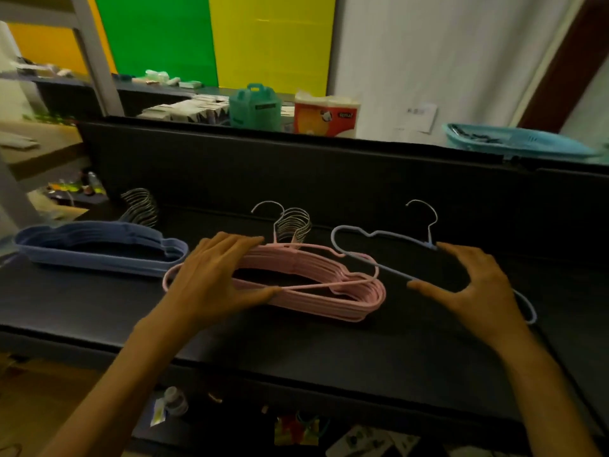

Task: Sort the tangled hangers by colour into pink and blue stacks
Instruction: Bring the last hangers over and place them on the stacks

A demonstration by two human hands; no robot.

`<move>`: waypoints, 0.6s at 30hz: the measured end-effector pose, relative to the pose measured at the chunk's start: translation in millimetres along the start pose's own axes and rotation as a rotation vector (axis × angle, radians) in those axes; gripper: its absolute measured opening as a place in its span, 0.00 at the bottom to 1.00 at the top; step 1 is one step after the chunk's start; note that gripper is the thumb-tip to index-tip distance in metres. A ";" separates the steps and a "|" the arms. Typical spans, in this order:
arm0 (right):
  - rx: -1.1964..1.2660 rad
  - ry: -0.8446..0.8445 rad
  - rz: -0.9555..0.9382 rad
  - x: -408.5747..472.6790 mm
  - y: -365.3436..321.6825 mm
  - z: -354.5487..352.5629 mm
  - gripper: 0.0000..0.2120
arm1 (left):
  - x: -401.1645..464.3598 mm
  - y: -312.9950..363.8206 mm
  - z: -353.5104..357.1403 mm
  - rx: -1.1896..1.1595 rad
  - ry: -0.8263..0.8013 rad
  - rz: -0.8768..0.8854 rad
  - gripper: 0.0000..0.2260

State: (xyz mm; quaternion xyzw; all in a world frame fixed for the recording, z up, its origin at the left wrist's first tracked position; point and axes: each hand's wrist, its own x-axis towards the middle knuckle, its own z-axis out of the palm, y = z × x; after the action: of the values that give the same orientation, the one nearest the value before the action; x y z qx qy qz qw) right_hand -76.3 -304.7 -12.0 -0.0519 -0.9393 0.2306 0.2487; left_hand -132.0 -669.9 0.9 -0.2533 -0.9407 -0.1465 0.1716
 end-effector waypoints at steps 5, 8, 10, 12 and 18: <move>-0.028 0.055 0.127 -15.3 -22.9 3.2 0.43 | 31.0 -23.5 6.2 -0.075 -0.099 0.158 0.44; -0.056 0.093 0.165 -27.7 -33.1 2.1 0.42 | 40.2 -30.2 12.3 -0.137 -0.132 0.241 0.44; -0.072 0.110 0.189 -34.6 -38.3 0.3 0.41 | 41.9 -33.1 14.5 -0.169 -0.139 0.273 0.41; -0.091 0.123 0.211 -39.7 -42.6 -1.5 0.41 | 43.3 -35.8 14.8 -0.186 -0.149 0.295 0.42; -0.101 0.145 0.223 -46.0 -51.2 -1.3 0.42 | 44.0 -33.9 14.9 -0.164 -0.151 0.298 0.41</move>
State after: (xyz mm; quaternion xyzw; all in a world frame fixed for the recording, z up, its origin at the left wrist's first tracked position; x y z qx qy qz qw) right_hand -34.8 -359.4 -7.9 -0.1849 -0.9177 0.2047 0.2858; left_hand -189.3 -673.8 -1.4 -0.4134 -0.8878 -0.1760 0.0992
